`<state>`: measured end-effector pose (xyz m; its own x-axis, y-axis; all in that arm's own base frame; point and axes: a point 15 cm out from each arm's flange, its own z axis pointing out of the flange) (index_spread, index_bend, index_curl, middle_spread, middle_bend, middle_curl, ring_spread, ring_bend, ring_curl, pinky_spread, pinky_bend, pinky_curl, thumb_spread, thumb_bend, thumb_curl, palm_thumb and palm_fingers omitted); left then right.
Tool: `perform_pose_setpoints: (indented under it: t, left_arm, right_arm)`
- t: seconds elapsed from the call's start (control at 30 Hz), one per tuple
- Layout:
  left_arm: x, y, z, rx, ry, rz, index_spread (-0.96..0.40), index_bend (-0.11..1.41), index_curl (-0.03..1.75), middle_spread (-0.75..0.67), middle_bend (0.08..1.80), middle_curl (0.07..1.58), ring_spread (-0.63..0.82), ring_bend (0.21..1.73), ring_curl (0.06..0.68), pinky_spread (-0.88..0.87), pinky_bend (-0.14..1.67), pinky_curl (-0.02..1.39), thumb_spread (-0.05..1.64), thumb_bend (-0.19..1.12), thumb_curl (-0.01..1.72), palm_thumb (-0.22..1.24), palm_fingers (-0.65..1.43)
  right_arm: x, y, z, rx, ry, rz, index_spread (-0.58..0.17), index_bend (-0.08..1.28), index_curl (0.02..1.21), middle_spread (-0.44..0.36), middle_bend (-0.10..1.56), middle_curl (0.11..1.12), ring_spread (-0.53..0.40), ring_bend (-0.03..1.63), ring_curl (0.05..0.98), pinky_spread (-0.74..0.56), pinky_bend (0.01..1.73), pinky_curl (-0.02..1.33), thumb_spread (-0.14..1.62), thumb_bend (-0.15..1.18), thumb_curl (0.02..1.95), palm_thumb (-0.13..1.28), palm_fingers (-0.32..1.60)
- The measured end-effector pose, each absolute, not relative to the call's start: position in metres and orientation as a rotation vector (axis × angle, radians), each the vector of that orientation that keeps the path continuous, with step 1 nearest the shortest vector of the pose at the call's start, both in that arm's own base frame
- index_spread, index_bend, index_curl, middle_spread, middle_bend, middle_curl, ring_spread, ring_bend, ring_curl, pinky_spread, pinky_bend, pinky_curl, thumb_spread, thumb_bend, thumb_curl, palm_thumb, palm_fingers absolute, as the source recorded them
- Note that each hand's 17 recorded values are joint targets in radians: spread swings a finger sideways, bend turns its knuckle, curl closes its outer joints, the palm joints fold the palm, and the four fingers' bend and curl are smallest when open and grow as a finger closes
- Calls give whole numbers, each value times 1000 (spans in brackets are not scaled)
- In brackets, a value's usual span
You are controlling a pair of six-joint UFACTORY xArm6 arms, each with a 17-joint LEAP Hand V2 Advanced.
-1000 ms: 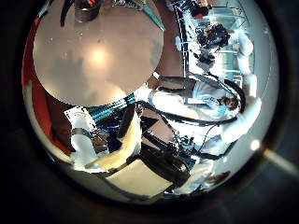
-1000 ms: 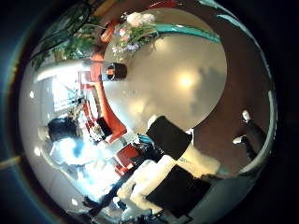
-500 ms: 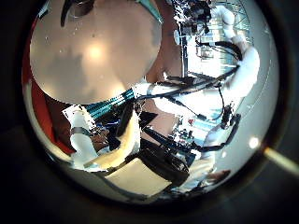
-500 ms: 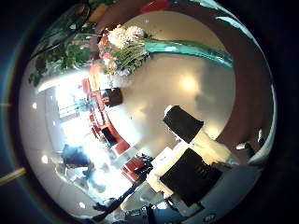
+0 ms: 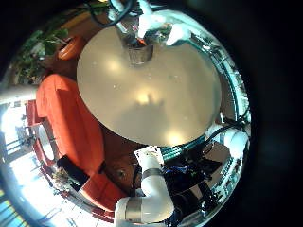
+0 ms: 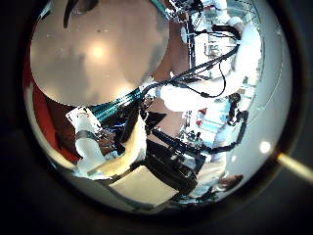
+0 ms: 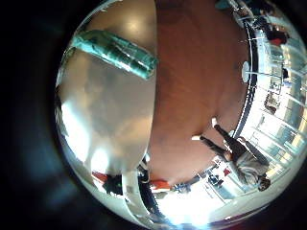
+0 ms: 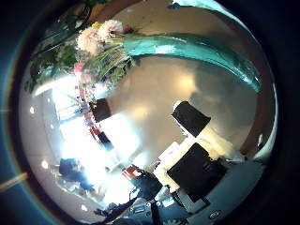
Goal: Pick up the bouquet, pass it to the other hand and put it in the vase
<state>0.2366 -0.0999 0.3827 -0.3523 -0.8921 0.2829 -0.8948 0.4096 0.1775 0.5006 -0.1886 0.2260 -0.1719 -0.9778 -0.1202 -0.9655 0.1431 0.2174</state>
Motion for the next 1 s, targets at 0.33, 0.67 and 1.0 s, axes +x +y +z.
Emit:
perform_pose_setpoints:
  t: [0.33, 0.67, 1.0]
  left_arm:
    - [236, -95, 379, 1546, -2329, 4, 89, 174, 336, 406, 187, 311, 556, 510, 189, 540, 263, 320, 1069, -24, 340, 377, 111]
    - [237, -95, 379, 1544, -2327, 2, 89, 173, 337, 406, 187, 310, 556, 508, 190, 540, 260, 322, 1072, -24, 339, 378, 111]
    - [236, -96, 381, 1546, -2324, 1, 89, 173, 336, 406, 187, 309, 556, 507, 190, 540, 259, 324, 1072, -24, 339, 379, 112]
  right_arm:
    - [504, -201, 204, 1945, -2316, -340, -333, 206, 366, -4, 237, 368, 85, 440, 205, 319, 304, 218, 1053, -18, 514, 680, 342]
    - [503, -200, 183, 1922, -2306, -383, -319, 185, 357, -3, 243, 370, 65, 444, 210, 315, 256, 218, 1052, -21, 532, 680, 401]
    - [492, -213, 166, 1870, -2229, -368, -304, 171, 351, -58, 347, 403, -56, 594, 241, 253, 199, 193, 1052, -22, 542, 675, 654]
